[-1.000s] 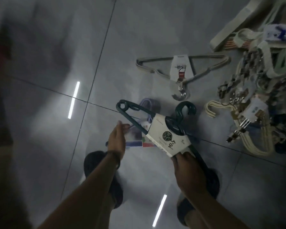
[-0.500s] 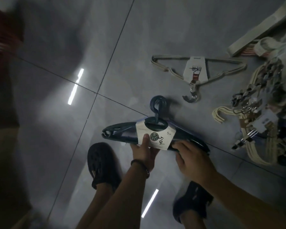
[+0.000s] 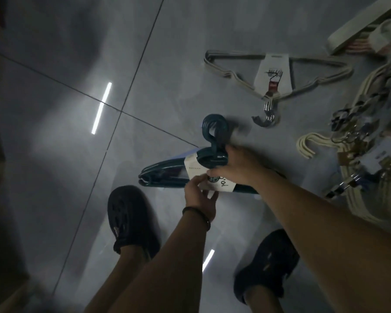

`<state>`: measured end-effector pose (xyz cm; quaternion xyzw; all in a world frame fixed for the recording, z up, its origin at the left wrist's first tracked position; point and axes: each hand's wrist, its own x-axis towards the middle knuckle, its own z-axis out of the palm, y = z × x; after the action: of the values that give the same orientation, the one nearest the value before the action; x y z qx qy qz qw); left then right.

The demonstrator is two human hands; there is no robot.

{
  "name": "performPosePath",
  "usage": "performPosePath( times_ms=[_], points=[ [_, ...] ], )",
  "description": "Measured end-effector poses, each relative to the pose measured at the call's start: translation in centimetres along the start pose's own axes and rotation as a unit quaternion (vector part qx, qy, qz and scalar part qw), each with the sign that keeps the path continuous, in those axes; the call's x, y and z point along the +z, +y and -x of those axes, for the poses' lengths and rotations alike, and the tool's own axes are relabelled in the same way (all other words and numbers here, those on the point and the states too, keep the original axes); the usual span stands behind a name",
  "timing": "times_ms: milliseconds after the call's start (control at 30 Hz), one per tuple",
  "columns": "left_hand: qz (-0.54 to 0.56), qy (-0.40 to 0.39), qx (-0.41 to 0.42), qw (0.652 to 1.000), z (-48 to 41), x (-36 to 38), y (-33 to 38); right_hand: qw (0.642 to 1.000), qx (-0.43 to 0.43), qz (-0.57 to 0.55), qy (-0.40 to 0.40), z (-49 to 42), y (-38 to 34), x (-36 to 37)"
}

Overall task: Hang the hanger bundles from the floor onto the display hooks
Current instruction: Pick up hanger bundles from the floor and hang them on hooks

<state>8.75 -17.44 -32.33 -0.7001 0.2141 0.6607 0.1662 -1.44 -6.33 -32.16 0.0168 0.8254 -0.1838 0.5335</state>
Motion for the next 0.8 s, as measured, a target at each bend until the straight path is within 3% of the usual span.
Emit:
performPosePath(
  times_ms=[67,167,333,433,567,700,800],
  points=[
    [0.018,-0.005,0.003,1.000,-0.4,-0.2,-0.5,1.000,-0.001,0.008,0.003,-0.5,0.5,0.2],
    [0.001,-0.023,0.001,1.000,-0.4,-1.3,-1.0,0.989,0.047,-0.132,-0.054,-0.5,2.1,-0.2],
    [-0.094,-0.087,0.056,0.990,1.2,-1.0,0.5,0.960,0.028,-0.259,-0.104,0.8,4.1,0.5],
    [-0.145,-0.139,0.100,0.975,3.0,0.4,2.1,0.914,0.022,-0.400,-0.065,3.5,4.2,1.3],
    [-0.232,-0.160,0.127,0.951,8.4,1.9,2.7,0.875,0.064,-0.480,0.016,9.8,3.9,0.4],
    [-0.286,-0.199,0.170,0.922,16.1,4.1,3.5,0.882,0.109,-0.435,0.144,19.0,1.5,-3.6],
    [-0.326,-0.226,0.209,0.894,24.3,6.2,3.5,0.911,0.086,-0.297,0.273,27.3,-0.5,-8.0]
  ],
)
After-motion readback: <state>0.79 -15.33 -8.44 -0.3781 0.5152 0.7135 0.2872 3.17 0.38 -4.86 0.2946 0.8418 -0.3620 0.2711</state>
